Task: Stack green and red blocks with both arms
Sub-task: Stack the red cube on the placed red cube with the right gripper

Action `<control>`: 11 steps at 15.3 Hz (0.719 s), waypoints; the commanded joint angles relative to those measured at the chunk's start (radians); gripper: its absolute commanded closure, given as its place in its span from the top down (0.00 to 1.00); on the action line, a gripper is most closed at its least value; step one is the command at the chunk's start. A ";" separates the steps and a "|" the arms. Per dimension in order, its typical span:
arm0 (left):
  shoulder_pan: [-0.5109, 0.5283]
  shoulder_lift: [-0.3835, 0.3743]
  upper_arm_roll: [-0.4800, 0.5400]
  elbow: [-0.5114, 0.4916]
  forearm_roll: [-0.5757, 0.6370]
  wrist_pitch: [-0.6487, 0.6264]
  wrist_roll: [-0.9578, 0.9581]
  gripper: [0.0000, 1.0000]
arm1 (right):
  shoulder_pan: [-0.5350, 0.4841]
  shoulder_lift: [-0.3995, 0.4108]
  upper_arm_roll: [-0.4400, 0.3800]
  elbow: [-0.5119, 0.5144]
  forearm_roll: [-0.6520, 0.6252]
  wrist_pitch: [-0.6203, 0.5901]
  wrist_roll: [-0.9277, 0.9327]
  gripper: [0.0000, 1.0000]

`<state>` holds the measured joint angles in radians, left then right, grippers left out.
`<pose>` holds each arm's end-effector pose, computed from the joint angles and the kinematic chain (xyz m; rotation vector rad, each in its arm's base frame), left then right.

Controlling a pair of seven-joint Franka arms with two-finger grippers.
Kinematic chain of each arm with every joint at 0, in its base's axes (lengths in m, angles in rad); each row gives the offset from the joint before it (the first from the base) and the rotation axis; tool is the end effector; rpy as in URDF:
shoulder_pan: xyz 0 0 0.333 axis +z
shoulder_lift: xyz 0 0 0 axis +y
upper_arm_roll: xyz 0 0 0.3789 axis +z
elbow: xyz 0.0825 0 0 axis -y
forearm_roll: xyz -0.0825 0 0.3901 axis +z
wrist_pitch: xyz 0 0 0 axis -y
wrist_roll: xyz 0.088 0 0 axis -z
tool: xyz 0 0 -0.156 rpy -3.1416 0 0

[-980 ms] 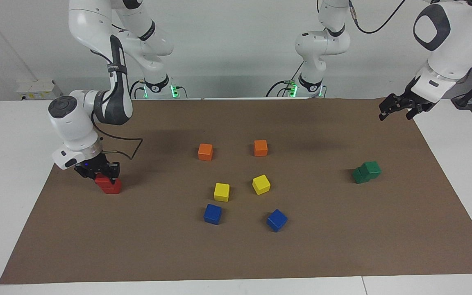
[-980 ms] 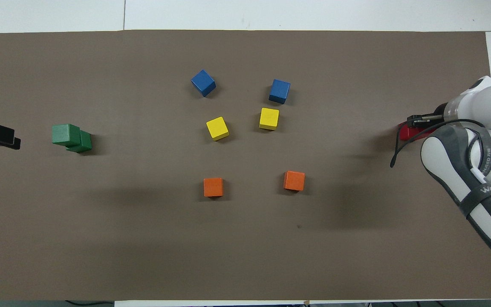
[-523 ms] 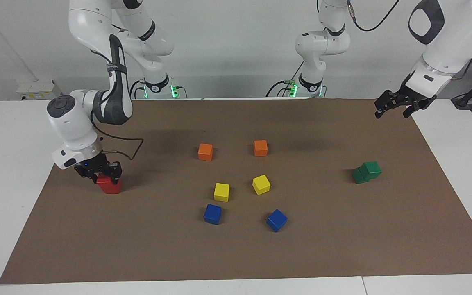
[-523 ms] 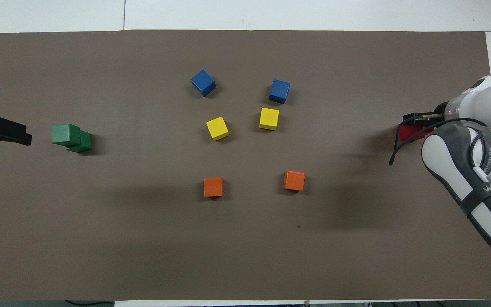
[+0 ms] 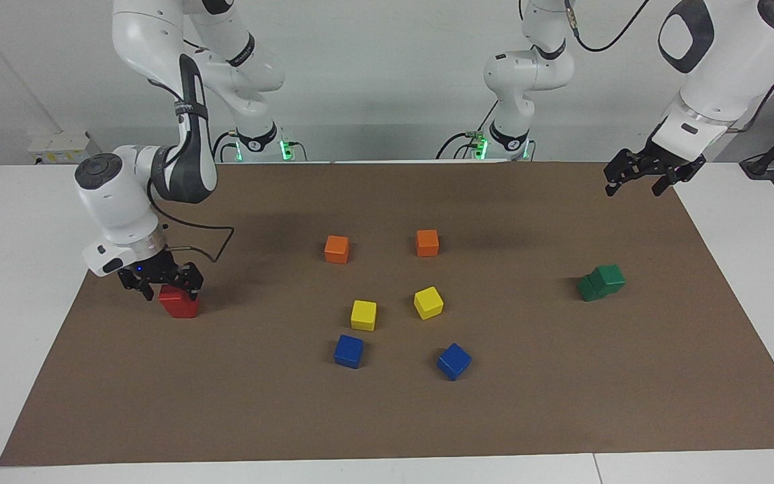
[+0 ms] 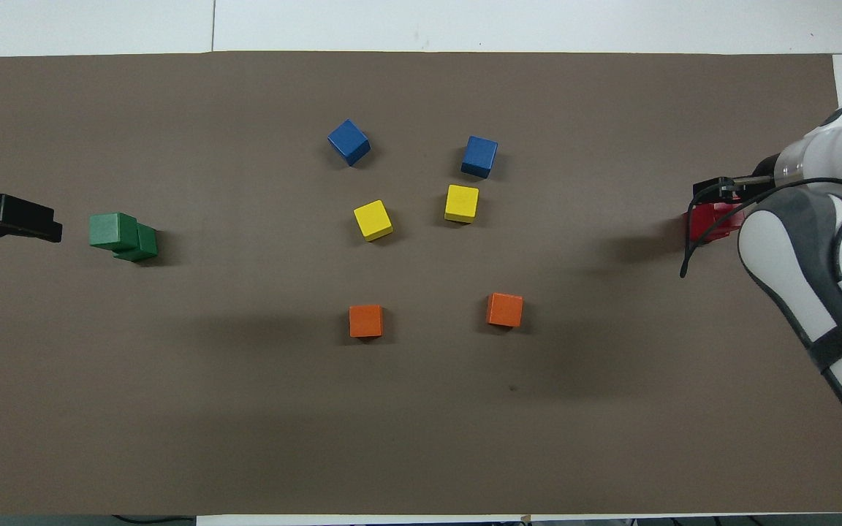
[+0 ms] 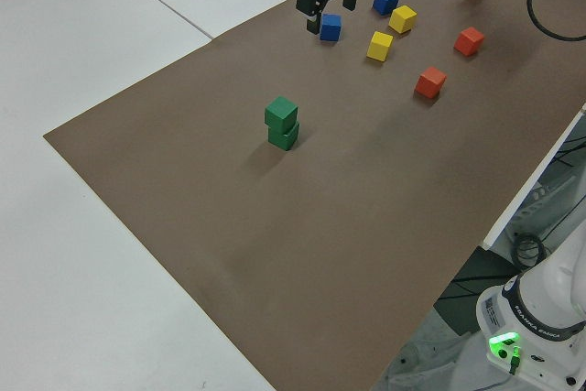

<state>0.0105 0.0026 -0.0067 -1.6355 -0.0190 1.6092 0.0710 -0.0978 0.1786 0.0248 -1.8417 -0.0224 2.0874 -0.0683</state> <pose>0.5617 -0.0008 0.6093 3.1195 -0.1033 -0.0440 0.6321 -0.0490 0.4463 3.1197 0.0081 0.1029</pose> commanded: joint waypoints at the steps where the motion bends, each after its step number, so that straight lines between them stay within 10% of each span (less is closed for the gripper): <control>1: 0.014 -0.012 -0.010 -0.021 0.018 0.028 -0.005 1.00 | 0.015 -0.074 0.003 0.091 0.019 -0.194 -0.027 1.00; 11: 0.013 -0.013 -0.010 -0.018 0.018 0.002 -0.013 1.00 | 0.043 -0.206 0.026 0.199 0.021 -0.621 0.051 1.00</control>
<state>0.0116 0.0026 -0.0068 -1.6424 -0.0190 1.6135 0.0710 -0.0550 -0.0328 0.0482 -1.6610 -0.0190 1.5156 -0.0500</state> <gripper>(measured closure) 0.000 0.000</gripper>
